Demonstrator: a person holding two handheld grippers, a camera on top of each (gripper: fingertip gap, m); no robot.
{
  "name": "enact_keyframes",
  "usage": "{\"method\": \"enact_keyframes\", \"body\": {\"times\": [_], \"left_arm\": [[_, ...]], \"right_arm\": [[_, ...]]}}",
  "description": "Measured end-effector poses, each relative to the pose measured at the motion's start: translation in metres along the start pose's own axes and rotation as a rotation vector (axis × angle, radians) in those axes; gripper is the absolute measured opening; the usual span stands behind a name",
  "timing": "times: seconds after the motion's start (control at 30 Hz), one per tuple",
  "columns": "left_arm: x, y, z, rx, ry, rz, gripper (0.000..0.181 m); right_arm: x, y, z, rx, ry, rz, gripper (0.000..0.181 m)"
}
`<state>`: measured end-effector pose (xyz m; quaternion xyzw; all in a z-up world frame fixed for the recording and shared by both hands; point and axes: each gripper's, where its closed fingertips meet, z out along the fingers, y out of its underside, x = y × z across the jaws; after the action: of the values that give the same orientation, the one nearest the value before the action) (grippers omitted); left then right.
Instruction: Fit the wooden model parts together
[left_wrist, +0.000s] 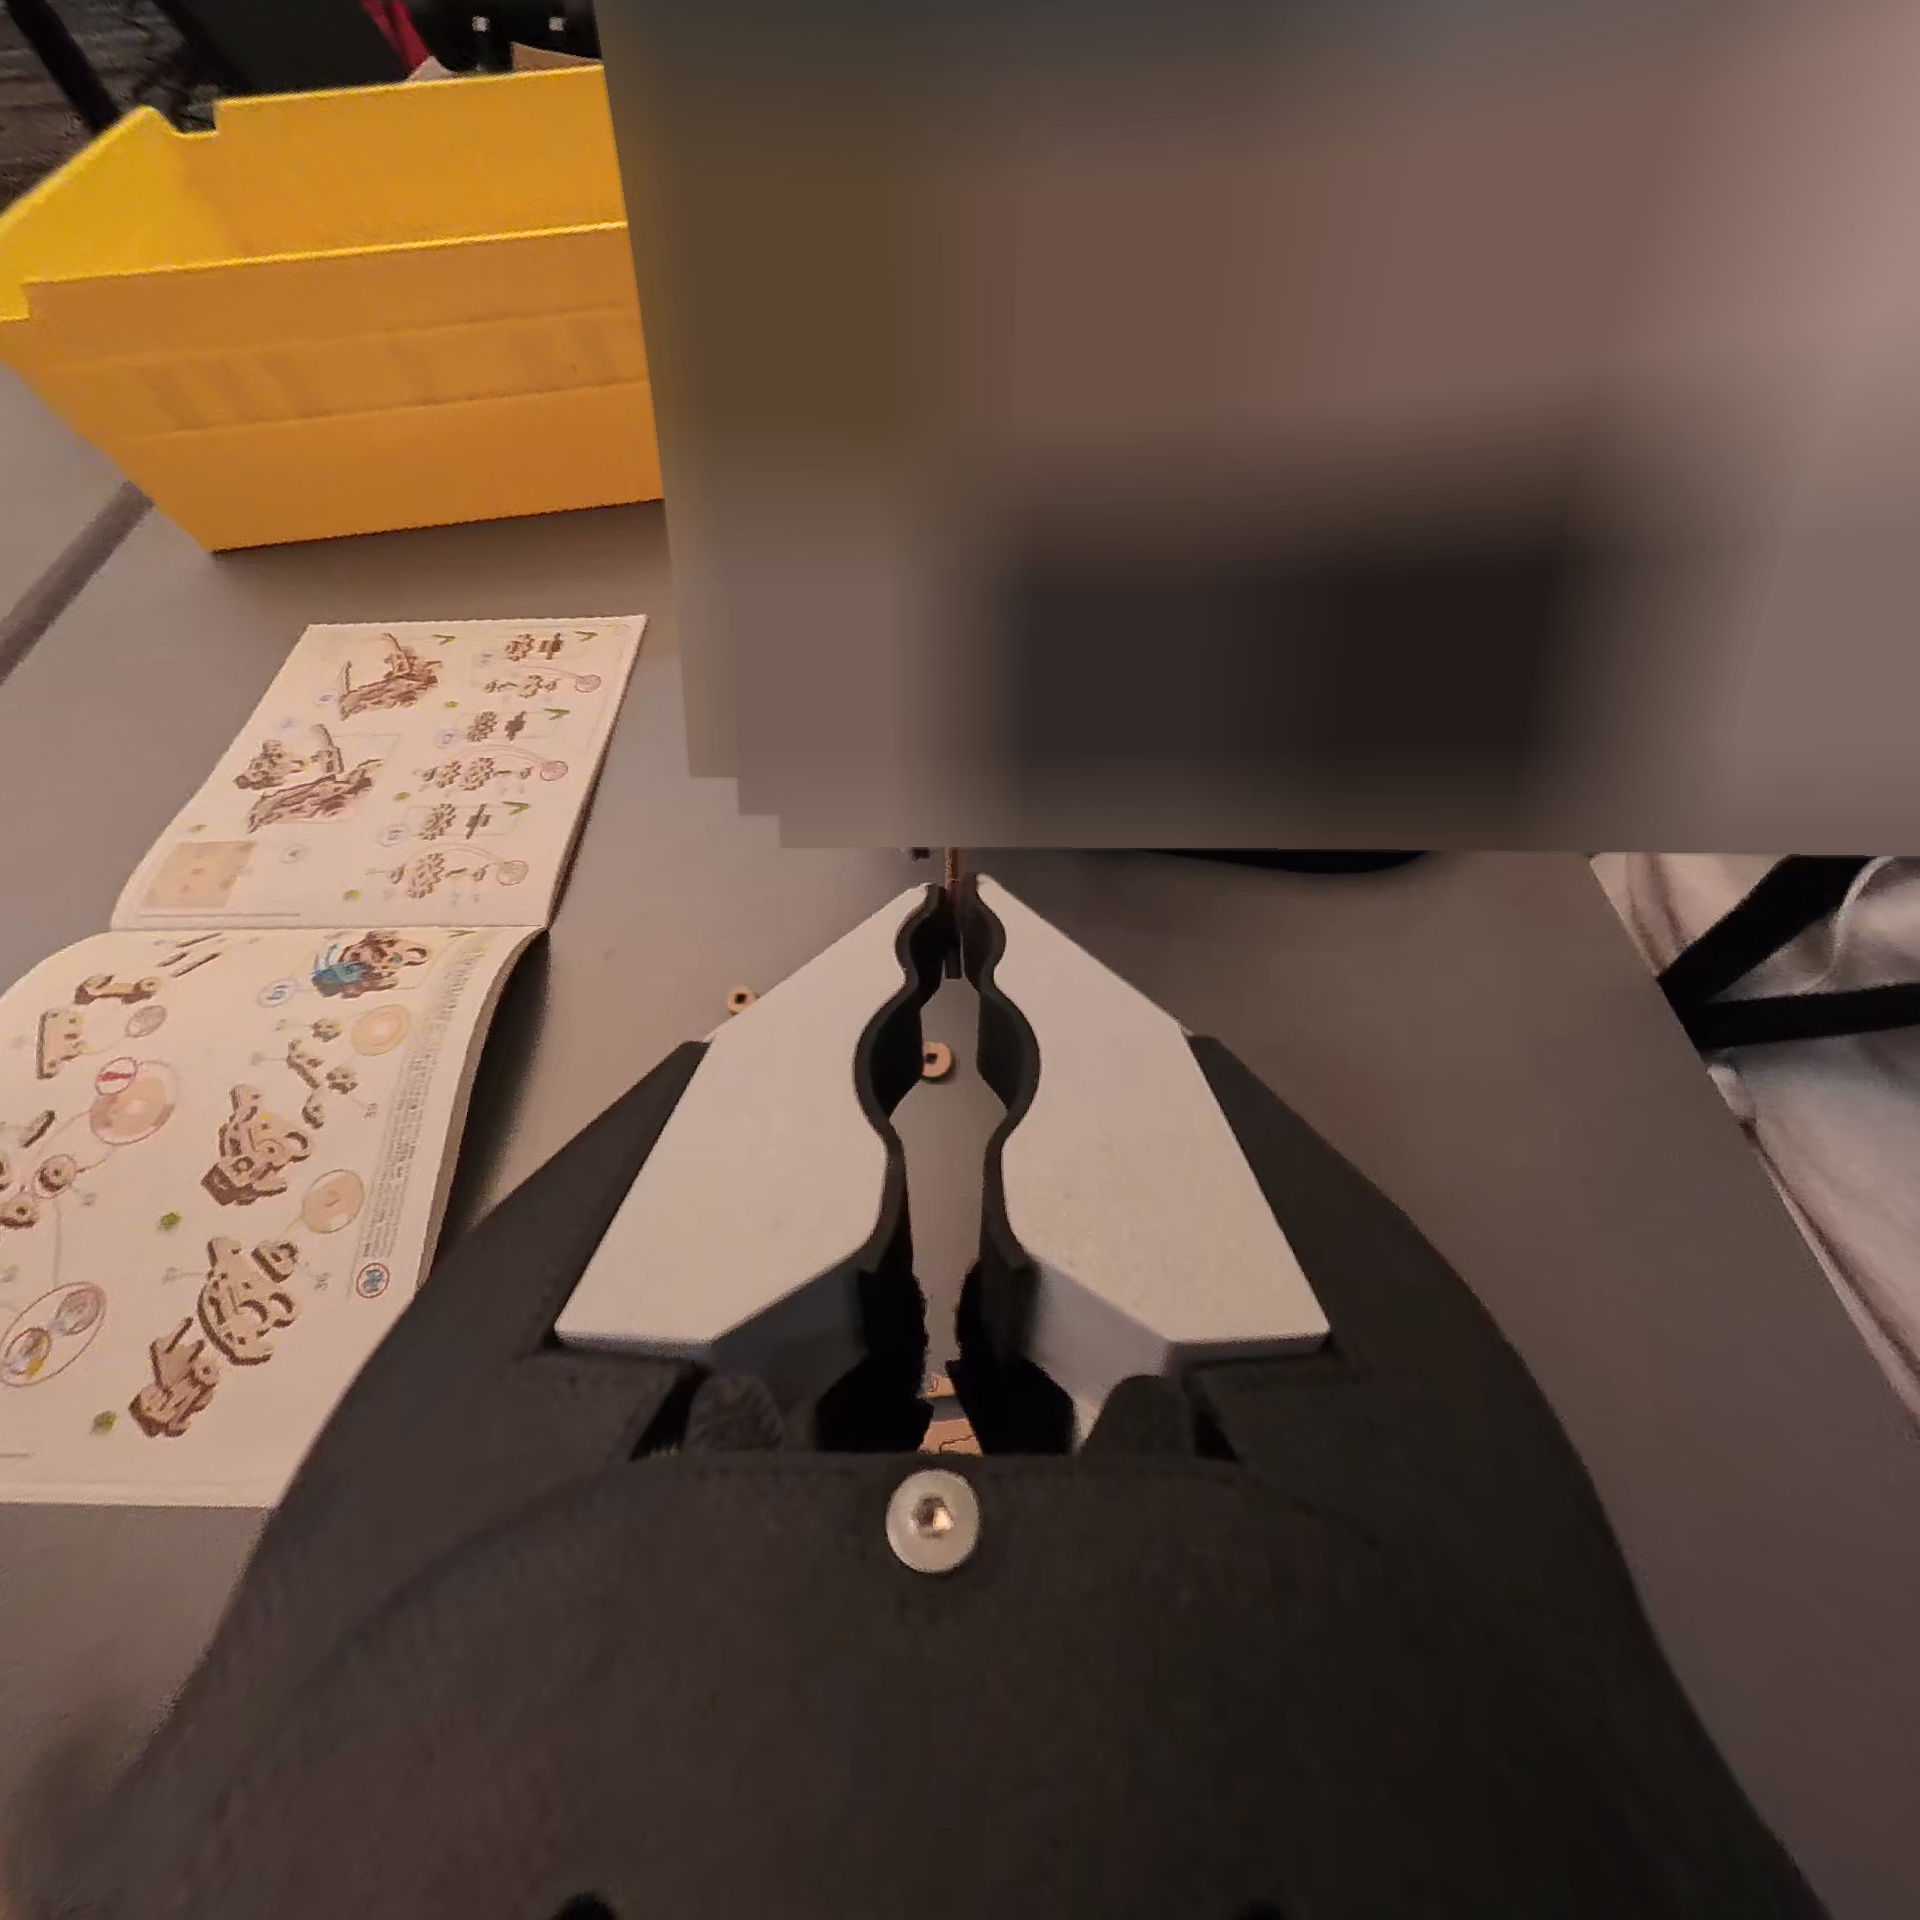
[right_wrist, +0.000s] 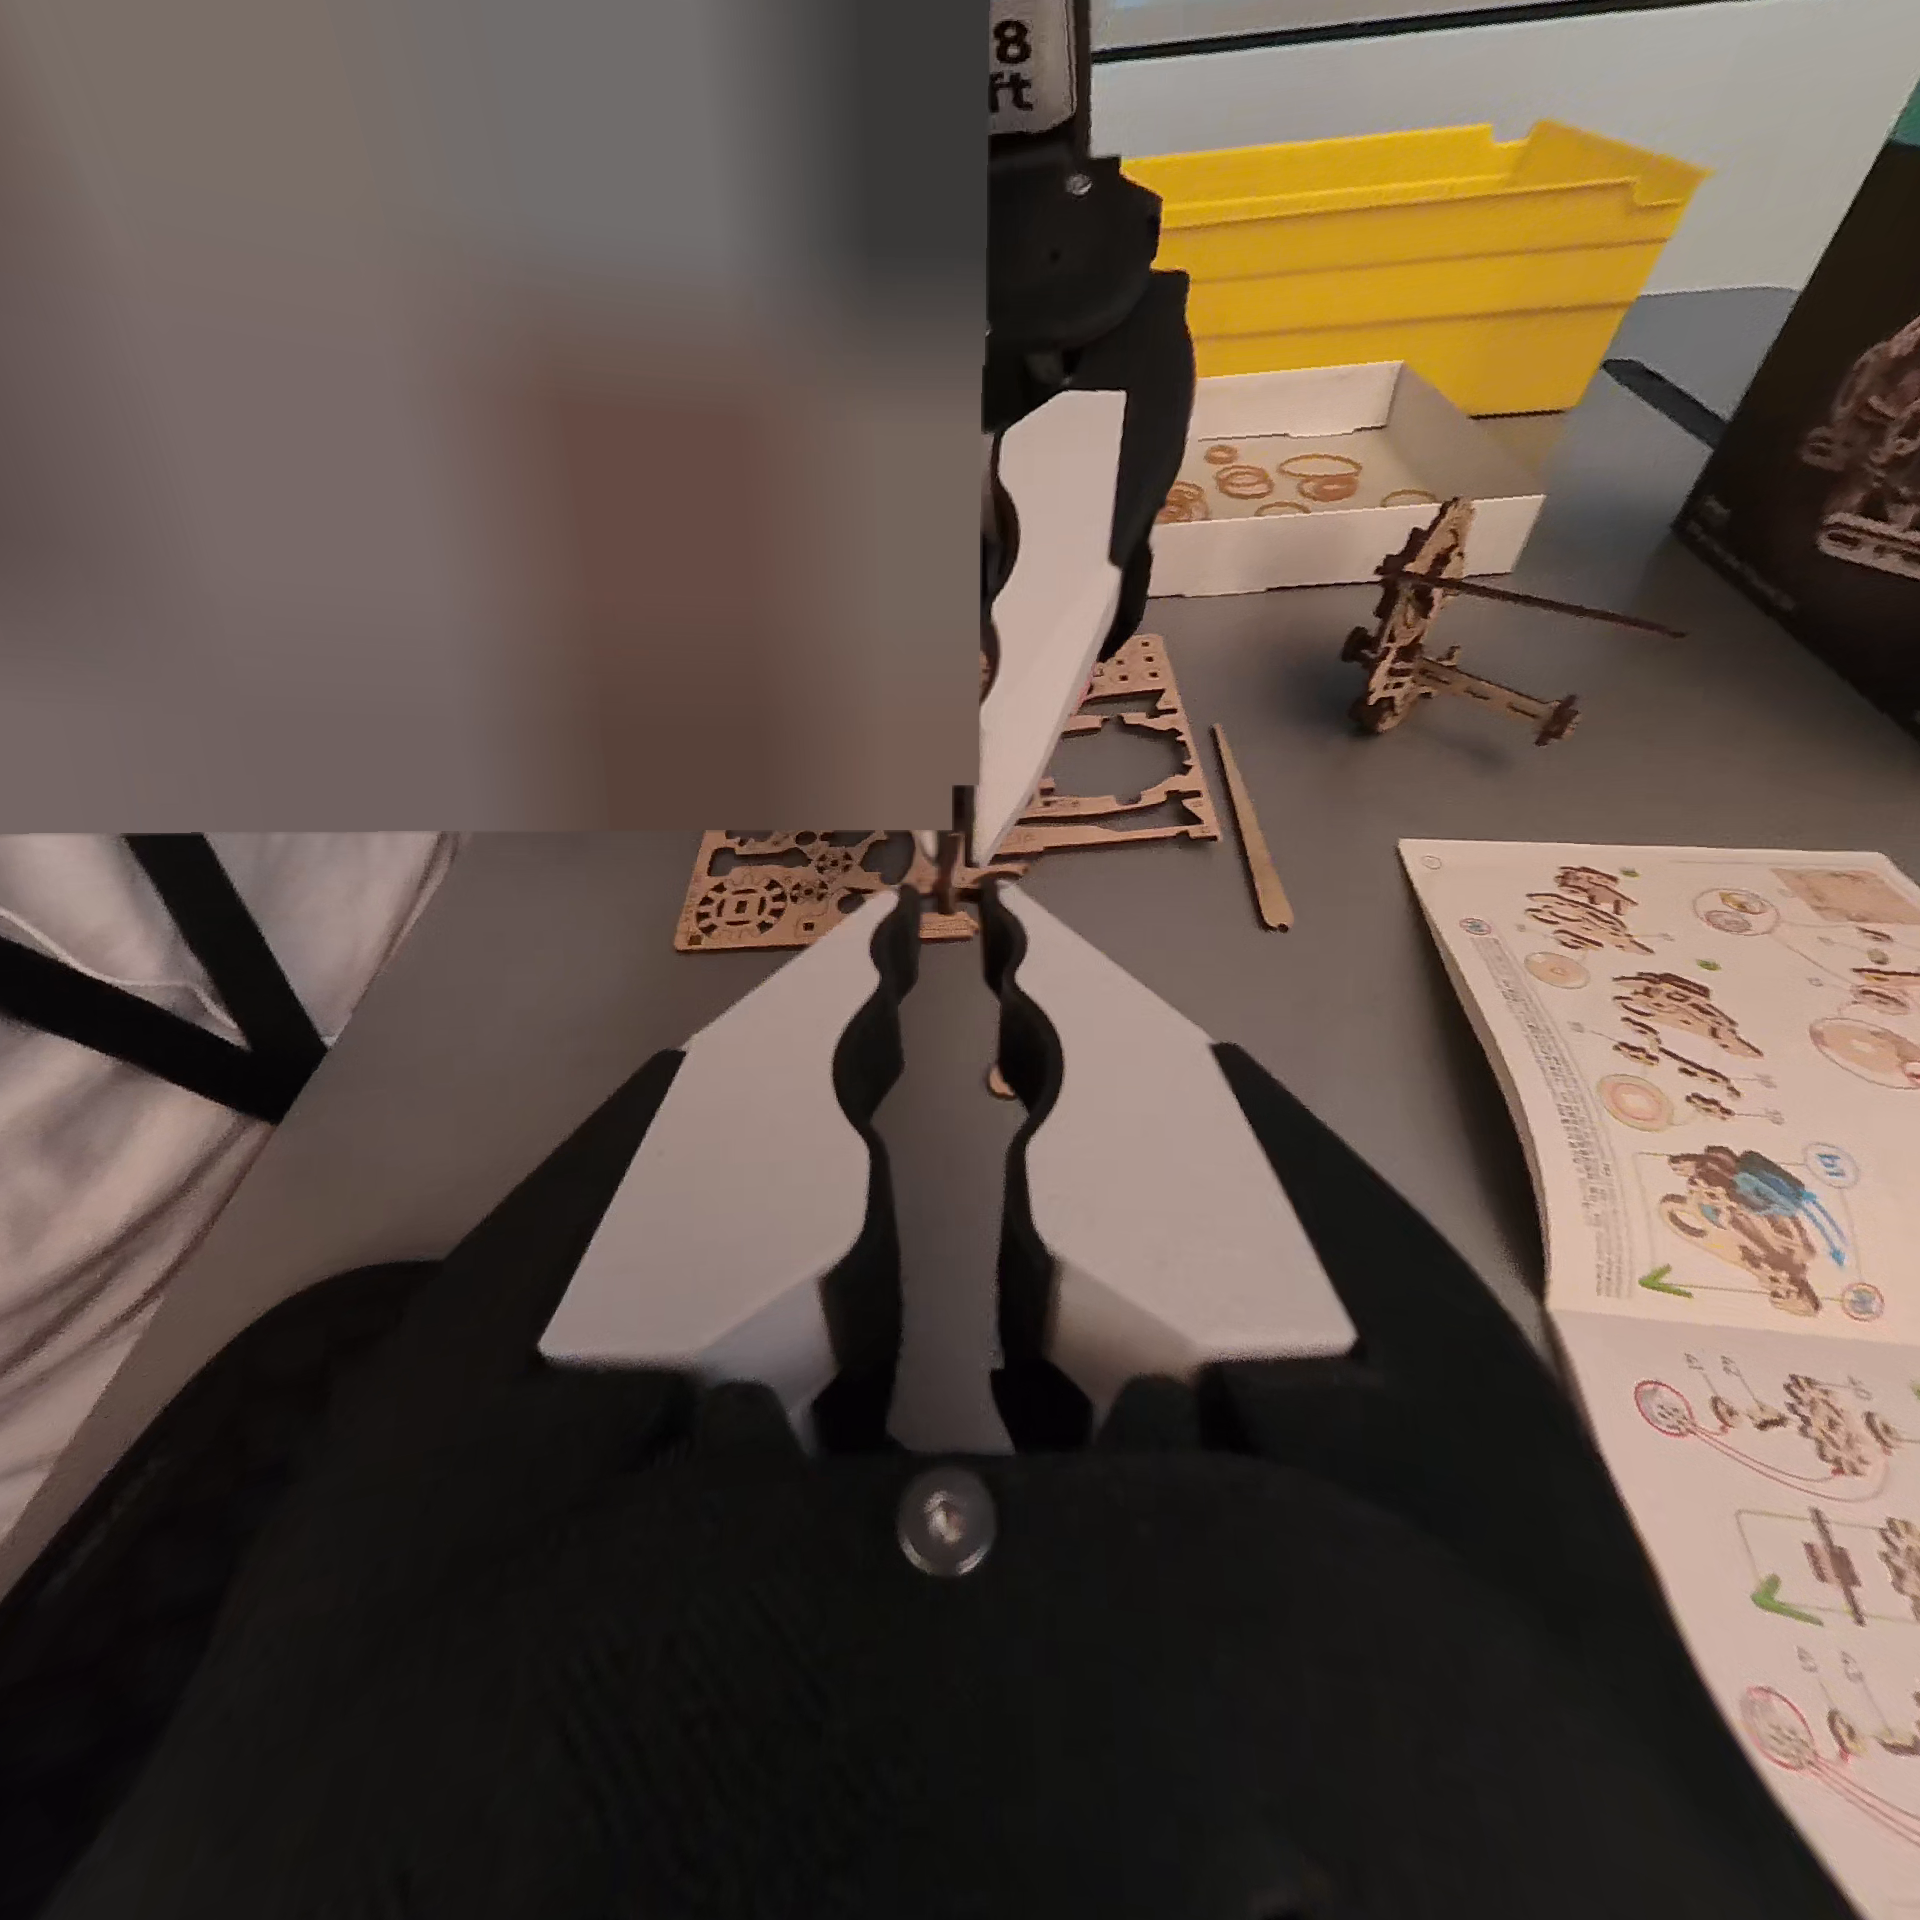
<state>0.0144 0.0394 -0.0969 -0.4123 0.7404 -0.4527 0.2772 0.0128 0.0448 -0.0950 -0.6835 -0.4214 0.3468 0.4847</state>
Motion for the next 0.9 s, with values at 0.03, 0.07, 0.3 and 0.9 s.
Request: {"method": "enact_keyframes", "body": {"times": [0.03,0.07,0.3,0.9], "left_arm": [[-0.004,-0.002,0.000,0.006,-0.027,-0.007,0.000],[-0.005,-0.002,0.000,0.008,-0.041,-0.005,0.000],[-0.013,-0.009,-0.001,0.021,-0.137,0.045,0.000],[-0.024,0.022,0.016,-0.255,-0.353,0.262,0.000]], "right_arm": [[0.000,0.001,0.002,-0.017,0.016,-0.023,0.018],[-0.002,0.003,0.004,-0.035,0.024,-0.042,0.024],[0.014,-0.007,0.005,-0.030,0.188,-0.052,0.010],[0.034,0.028,0.007,-0.421,0.467,-0.306,0.008]]}}
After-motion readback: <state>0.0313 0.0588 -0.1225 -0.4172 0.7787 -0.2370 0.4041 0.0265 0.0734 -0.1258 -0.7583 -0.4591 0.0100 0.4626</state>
